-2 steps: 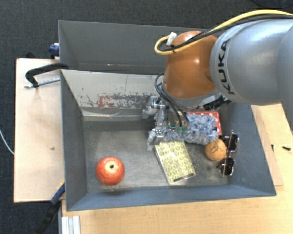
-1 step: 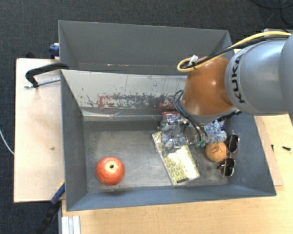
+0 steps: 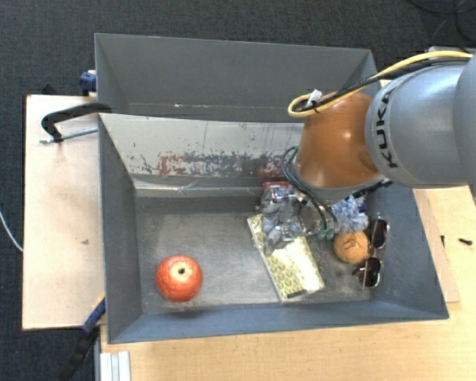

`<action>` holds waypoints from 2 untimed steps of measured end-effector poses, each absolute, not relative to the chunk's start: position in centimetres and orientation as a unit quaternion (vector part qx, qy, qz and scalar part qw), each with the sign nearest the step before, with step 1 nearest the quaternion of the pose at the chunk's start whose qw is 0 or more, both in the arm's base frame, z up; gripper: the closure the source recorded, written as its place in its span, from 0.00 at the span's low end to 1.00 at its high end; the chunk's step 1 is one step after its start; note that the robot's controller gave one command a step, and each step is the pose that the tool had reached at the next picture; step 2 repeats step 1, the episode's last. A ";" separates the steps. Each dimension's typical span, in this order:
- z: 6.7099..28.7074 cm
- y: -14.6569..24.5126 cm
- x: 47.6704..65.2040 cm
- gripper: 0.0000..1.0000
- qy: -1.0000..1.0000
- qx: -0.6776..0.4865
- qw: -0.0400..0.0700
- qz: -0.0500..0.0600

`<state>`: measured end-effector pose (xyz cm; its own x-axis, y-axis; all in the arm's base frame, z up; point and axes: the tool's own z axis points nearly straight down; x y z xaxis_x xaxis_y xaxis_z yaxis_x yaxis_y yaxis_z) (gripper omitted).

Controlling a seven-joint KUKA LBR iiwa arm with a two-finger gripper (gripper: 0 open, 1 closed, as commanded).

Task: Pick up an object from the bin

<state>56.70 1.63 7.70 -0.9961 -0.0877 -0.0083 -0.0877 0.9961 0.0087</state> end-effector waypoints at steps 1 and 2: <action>22.6 1.7 56.2 1.00 0.999 -0.041 0.004 0.001; 22.6 1.7 56.2 1.00 0.999 -0.041 0.004 0.001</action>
Offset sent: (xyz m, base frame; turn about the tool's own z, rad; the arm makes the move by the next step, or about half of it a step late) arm 0.0000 0.0000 0.0000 0.0000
